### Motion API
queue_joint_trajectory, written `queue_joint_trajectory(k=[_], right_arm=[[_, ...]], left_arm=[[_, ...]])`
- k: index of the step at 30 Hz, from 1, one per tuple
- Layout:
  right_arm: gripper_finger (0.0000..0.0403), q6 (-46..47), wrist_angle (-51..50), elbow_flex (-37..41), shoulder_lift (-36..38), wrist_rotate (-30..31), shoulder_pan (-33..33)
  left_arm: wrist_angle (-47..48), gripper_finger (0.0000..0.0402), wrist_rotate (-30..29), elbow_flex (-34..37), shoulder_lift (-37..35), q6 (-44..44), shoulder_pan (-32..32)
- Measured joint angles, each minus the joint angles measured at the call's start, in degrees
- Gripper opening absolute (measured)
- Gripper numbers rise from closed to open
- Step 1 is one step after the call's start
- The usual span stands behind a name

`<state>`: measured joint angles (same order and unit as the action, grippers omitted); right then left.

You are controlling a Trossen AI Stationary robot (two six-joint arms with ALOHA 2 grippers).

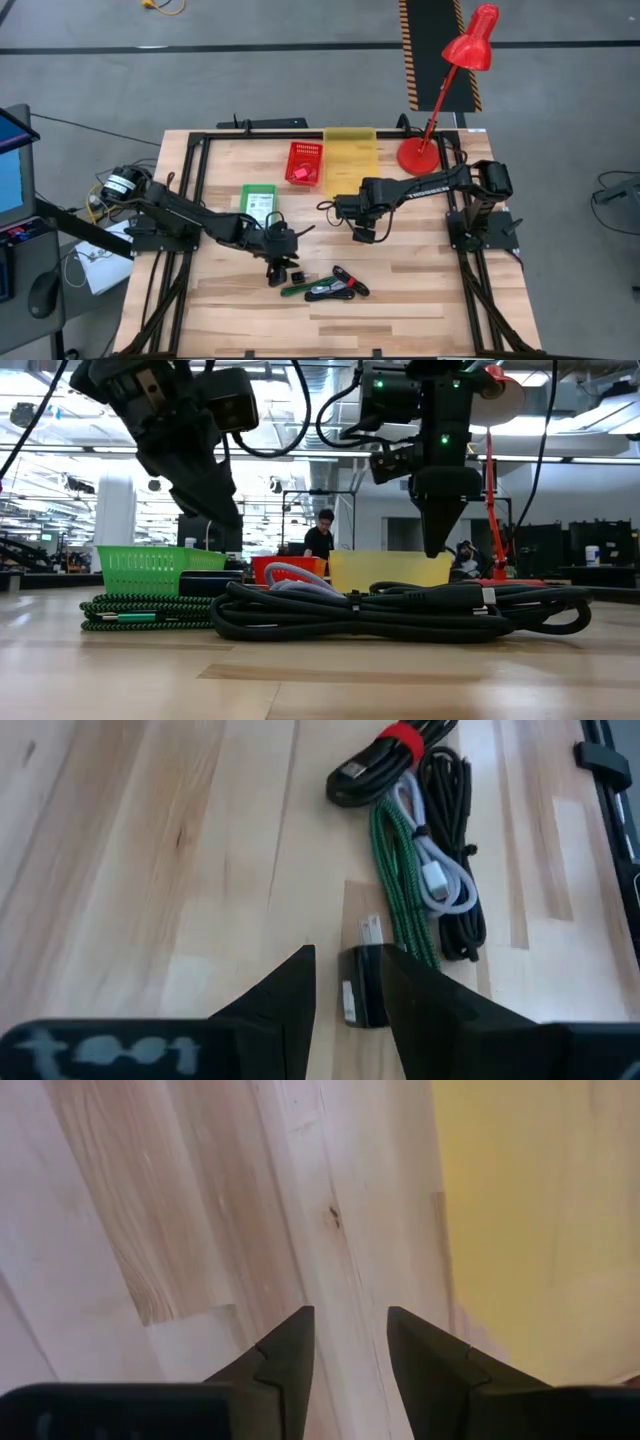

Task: Pick and place items into bin
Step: Put the black charger adapter into the red basket

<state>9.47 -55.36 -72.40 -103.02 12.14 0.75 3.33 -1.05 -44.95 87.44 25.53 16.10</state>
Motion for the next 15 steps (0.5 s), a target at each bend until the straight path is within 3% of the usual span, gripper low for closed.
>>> queue_joint_trajectory(k=[9,15], right_arm=[[0.0123,-0.1,-1.9,0.0,-0.02,0.1,0.0],[0.0123,-1.83,-7.13,0.05,-0.02,4.83,0.13]], left_arm=[[1.73,0.0136,-0.31,-0.49,0.0,1.11,3.36],[9.48,0.0167,-6.14,-4.66,0.0,1.34,5.94]])
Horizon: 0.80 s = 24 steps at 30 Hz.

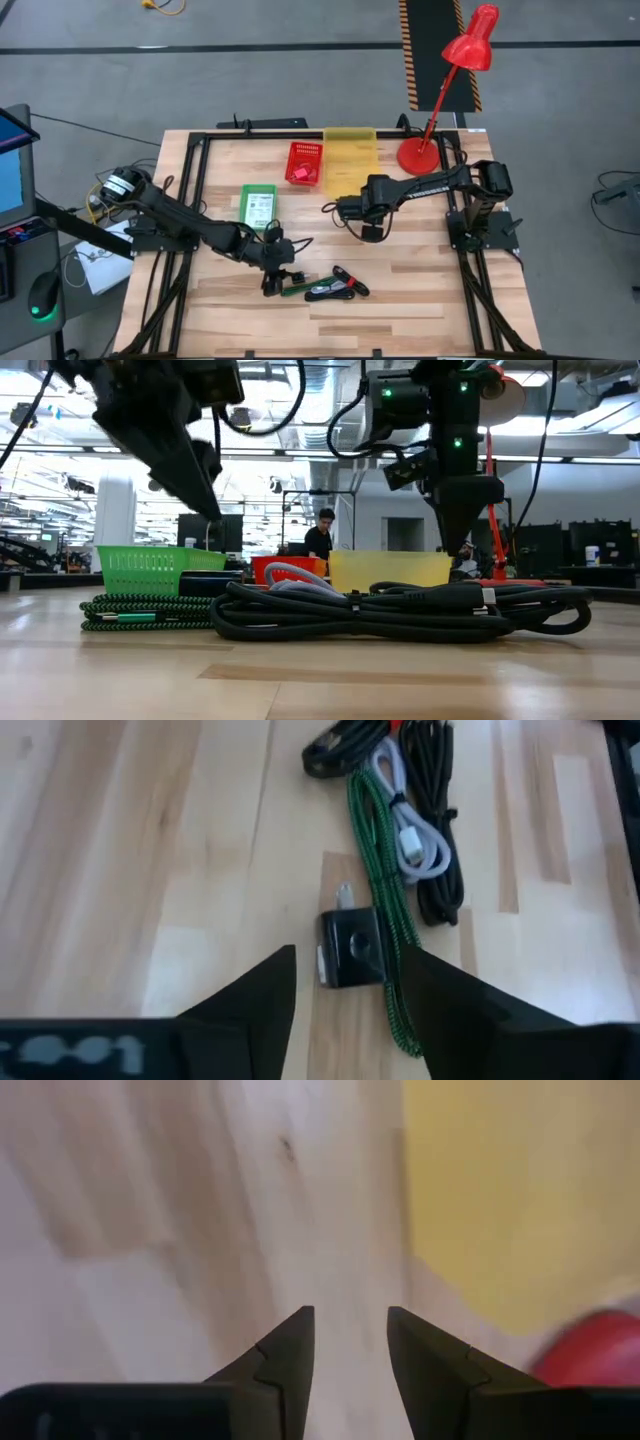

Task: Pick and place items into bin
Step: Put the black charger adapter into the red basket

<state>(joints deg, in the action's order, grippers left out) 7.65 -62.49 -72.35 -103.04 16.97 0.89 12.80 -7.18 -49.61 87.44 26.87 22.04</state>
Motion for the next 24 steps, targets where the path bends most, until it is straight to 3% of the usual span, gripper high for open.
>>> queue_joint_trajectory(k=[8,13,16,20,24], right_arm=[[0.0123,-5.1,-0.4,4.39,5.61,2.45,0.71],[0.0123,-3.61,3.89,9.3,17.64,2.47,1.23],[0.0123,-2.57,13.42,14.2,28.43,2.48,2.5],[0.0123,-1.47,34.46,24.03,42.58,2.58,5.49],[0.0123,-1.58,52.28,33.63,51.82,2.54,9.08]], left_arm=[[4.08,0.0171,-3.22,-3.93,-0.03,0.92,0.79],[4.67,0.0171,-3.71,-3.96,-0.02,2.74,0.79],[4.6,0.0171,-4.05,-3.96,-0.02,3.54,0.77],[4.26,0.0171,-5.0,-3.97,0.34,4.24,0.77],[4.53,0.0171,-3.74,-4.56,2.93,4.5,0.89]])
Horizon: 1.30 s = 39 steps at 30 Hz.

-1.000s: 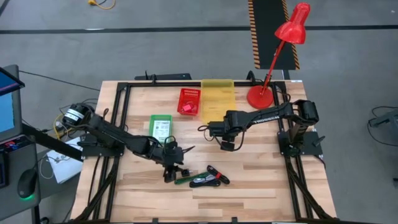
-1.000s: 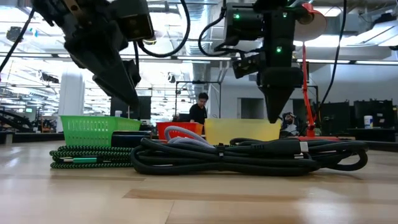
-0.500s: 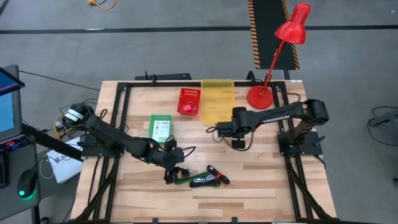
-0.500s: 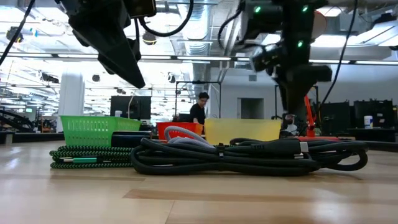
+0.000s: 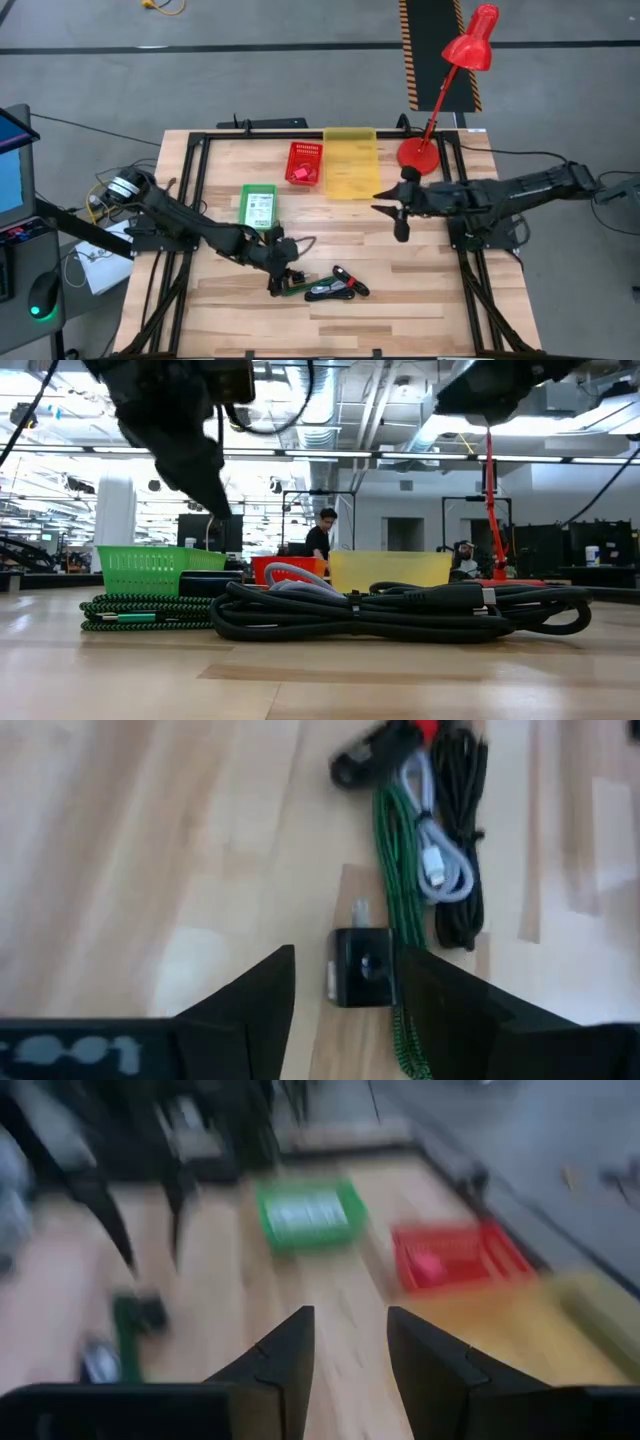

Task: Pick and place items into bin
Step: Put the black charger adapter into the red basket

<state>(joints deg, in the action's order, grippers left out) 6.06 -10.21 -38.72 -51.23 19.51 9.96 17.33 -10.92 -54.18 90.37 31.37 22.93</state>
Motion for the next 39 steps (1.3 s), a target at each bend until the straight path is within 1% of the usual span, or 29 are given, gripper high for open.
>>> queue_joint_trajectory(k=[2,5,9,12,15,18,26,39], right_arm=[[0.0123,-0.37,3.91,3.43,2.69,0.3,1.44],[0.0123,-1.59,6.7,6.29,4.48,2.12,2.85],[0.0123,-2.29,6.75,7.57,4.38,7.71,3.55],[0.0123,-3.16,7.23,7.5,3.23,8.52,3.44],[0.0123,-3.16,7.51,7.49,2.37,8.72,3.44],[0.0123,-3.21,7.12,7.5,1.94,8.92,3.44],[0.0123,-3.1,7.28,7.46,0.9,9.11,3.44],[0.0123,-3.1,7.38,7.43,-0.55,9.11,3.44]], left_arm=[[2.95,0.0171,1.36,-1.54,2.17,0.03,0.1],[7.83,0.0171,2.85,-6.82,6.17,-0.11,0.23],[17.38,0.0171,3.14,-15.0,10.73,-1.86,0.23],[22.84,0.0171,3.09,-19.96,12.76,-2.78,0.23],[25.24,0.0171,3.13,-22.42,14.13,-2.75,0.23],[25.48,0.0171,3.46,-23.51,14.73,-2.64,0.25],[25.97,0.0171,4.42,-23.49,14.75,-1.06,0.05],[26.0,0.0171,3.5,-23.45,14.75,2.04,0.16]])
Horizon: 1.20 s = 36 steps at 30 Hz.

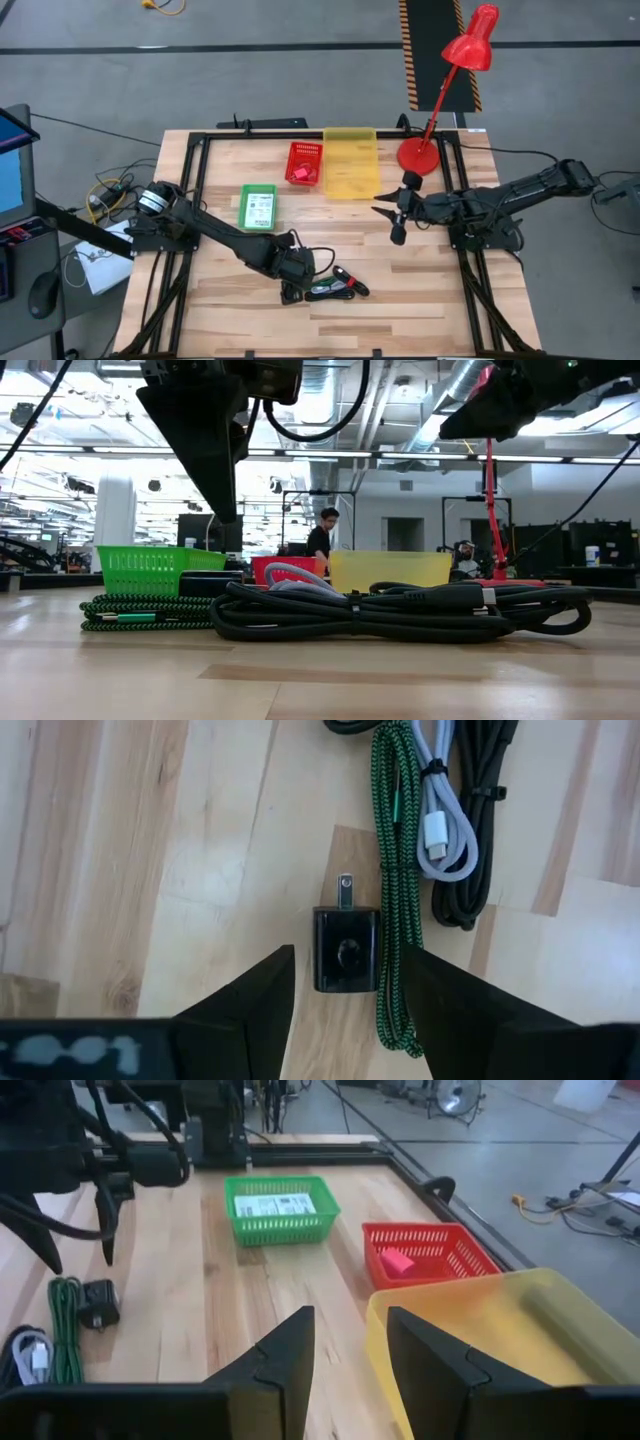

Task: Pick and place items into bin
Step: Put the black charger adapter into the red basket

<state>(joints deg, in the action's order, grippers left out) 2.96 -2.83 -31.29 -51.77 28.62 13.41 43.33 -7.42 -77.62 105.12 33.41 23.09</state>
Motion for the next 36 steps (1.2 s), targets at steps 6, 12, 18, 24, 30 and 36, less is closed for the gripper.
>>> queue_joint_trajectory(k=[6,12,18,24,30,36], right_arm=[[0.0123,0.0,-0.17,0.02,-0.1,-0.04,0.0],[0.0123,0.0,-0.12,0.02,-0.08,-0.04,0.0],[0.0123,0.04,-0.33,0.02,-0.08,-0.07,0.0],[0.0123,0.49,-1.01,0.02,-0.08,-0.07,0.0],[0.0123,0.68,-1.57,0.02,-0.08,-0.09,0.0],[0.0123,0.65,-1.55,0.02,-0.08,-0.09,0.0]], left_arm=[[0.99,0.0171,0.08,0.02,0.0,0.46,0.04],[0.73,0.0171,1.86,0.07,1.56,0.38,0.02],[1.4,0.0171,6.71,-1.98,5.67,-2.19,-0.24],[0.9,0.0171,6.06,-2.14,5.62,-3.35,-0.61],[1.01,0.0171,5.83,-2.14,5.6,-4.11,-0.66],[1.03,0.0171,5.45,-2.14,5.6,-4.24,-0.76]])
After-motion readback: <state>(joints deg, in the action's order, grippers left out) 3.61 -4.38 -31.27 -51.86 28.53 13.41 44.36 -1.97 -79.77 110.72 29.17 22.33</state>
